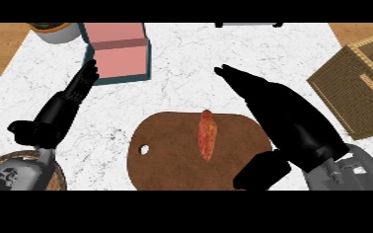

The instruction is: Pick the sweet potato from the cutting board and place it in the basket

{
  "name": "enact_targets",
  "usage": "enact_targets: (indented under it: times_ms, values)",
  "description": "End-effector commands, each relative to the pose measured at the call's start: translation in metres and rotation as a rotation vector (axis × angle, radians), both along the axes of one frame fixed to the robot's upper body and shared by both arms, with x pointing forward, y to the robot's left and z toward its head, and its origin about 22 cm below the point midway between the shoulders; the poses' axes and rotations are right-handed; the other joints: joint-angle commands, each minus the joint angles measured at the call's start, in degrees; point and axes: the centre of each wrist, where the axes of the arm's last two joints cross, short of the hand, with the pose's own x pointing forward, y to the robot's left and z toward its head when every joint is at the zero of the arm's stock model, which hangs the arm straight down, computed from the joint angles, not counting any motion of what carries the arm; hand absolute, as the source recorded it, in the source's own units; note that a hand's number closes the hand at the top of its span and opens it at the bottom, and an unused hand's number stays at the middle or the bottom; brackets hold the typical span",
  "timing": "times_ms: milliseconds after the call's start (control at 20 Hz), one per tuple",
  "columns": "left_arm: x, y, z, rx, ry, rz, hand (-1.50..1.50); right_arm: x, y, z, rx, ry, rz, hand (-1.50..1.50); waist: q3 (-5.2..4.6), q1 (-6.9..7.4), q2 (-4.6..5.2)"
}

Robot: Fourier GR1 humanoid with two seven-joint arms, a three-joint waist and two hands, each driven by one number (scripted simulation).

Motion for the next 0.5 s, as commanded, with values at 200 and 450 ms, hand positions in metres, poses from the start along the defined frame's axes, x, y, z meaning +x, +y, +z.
enact_targets:
  times_ms: [200, 450]
  values:
    - [0.005, -0.022, 0.005, -0.011, -0.012, -0.016, 0.00, -0.015, -0.010, -0.008, -0.093, 0.056, -0.095, -1.50, 0.07, 0.64, 0.35]
    - [-0.012, -0.003, 0.010, 0.007, -0.004, -0.015, 0.00, -0.017, 0.005, -0.044, -0.018, 0.054, -0.127, -1.50, 0.09, 1.36, 0.33]
